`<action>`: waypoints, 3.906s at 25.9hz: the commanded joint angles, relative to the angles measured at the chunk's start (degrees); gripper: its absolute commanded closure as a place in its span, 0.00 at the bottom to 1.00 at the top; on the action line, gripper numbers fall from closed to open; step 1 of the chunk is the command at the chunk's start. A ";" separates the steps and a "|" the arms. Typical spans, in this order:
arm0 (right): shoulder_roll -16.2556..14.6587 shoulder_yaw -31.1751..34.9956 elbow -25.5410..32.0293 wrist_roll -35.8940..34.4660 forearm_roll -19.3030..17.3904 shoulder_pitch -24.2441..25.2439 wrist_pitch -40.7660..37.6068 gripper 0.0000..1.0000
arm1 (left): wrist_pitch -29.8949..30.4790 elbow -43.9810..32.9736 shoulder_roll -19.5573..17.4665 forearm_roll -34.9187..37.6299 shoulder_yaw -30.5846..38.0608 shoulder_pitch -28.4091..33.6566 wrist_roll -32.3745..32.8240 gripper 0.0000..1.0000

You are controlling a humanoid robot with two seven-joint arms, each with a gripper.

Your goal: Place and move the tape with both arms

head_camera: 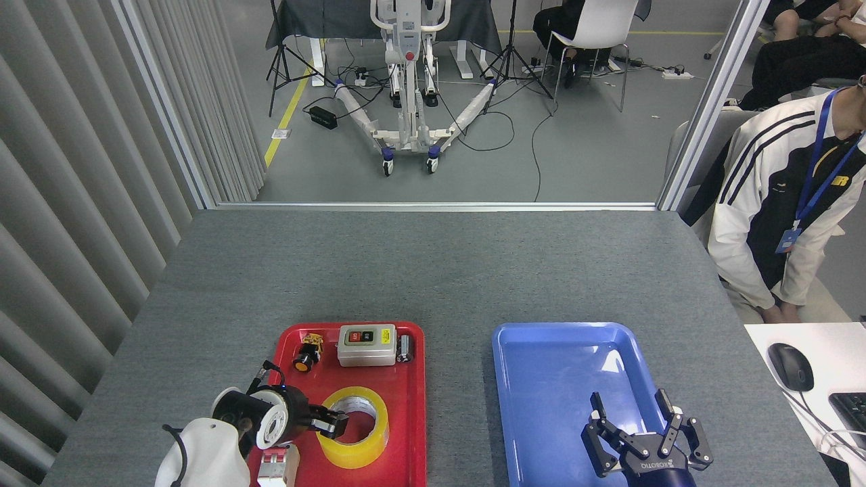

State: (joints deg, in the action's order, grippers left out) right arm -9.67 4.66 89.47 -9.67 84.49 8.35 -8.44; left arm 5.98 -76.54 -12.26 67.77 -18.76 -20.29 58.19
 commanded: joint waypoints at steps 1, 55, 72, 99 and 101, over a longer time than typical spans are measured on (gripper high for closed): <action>0.09 -0.09 0.00 0.00 -0.03 0.00 0.00 0.00 | 0.09 1.57 0.13 0.00 -0.31 -0.37 0.25 0.51; 0.53 -6.42 7.21 -9.32 5.16 5.54 -36.56 1.00 | 39.02 5.44 13.58 -28.83 0.30 1.39 -22.25 0.81; 0.53 -0.62 8.08 3.68 2.44 5.28 -18.81 1.00 | 34.98 2.01 8.84 -35.33 6.90 3.85 -36.39 0.00; 0.00 -3.43 2.20 65.92 -1.17 -14.85 1.14 0.01 | -4.92 -10.73 -0.13 0.61 9.53 18.88 -54.77 0.00; 0.18 -3.43 2.55 65.83 -1.26 -14.59 0.97 0.01 | -4.92 -10.91 -0.39 0.61 9.88 18.88 -54.77 0.00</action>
State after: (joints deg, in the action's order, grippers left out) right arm -9.69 1.34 91.98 56.67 83.35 -6.42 -7.17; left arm 1.26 -87.74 -12.32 68.41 -9.36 -1.18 3.68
